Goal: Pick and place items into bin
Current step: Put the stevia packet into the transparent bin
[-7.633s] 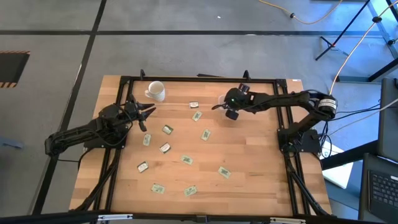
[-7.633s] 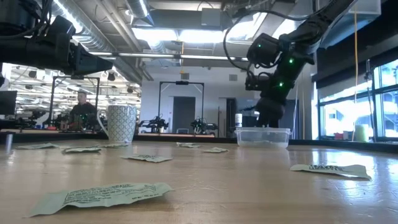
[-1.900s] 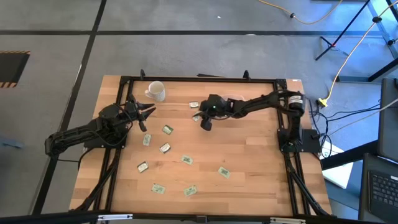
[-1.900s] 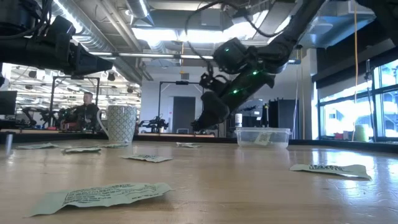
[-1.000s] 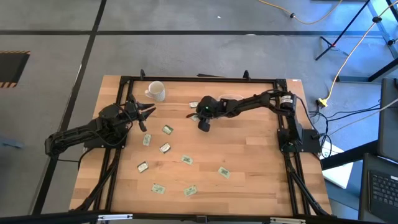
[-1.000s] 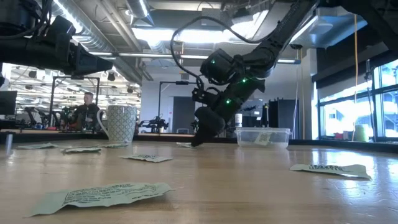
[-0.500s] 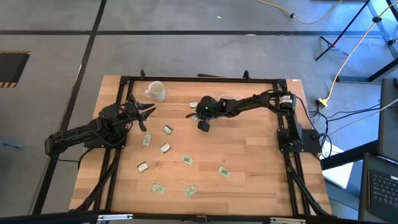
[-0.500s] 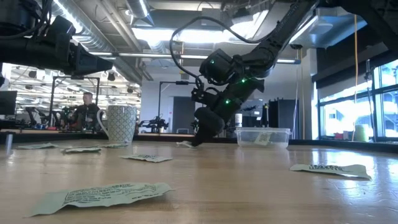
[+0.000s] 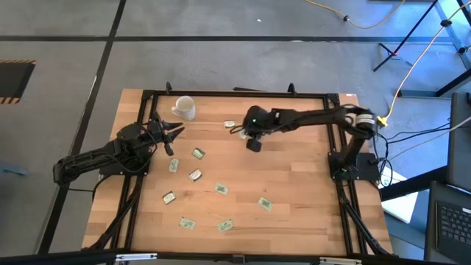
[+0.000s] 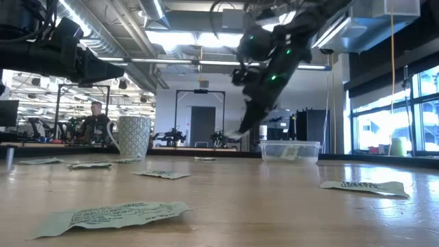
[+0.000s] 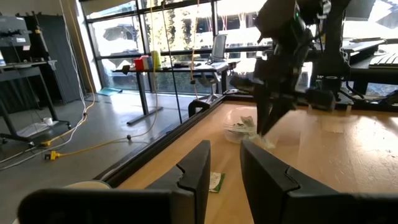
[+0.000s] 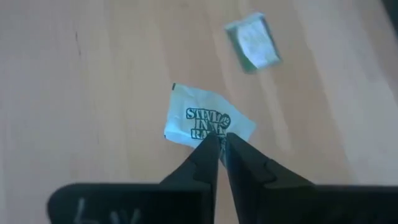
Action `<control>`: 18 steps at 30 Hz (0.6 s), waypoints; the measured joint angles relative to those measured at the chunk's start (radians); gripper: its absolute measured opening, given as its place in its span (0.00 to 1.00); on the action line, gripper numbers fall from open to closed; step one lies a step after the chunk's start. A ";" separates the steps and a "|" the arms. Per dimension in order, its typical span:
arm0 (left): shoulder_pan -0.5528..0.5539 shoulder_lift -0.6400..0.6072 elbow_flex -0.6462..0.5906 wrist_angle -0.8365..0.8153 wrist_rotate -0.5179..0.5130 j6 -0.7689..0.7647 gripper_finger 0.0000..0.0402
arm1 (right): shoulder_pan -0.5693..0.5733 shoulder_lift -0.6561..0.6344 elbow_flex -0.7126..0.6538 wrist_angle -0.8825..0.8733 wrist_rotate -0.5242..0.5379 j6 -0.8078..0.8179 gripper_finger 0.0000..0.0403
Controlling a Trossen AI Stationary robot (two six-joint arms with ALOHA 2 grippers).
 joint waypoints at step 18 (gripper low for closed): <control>0.000 0.019 0.000 -0.001 0.008 0.000 0.20 | -0.174 -0.212 -0.092 -0.274 0.168 0.034 0.09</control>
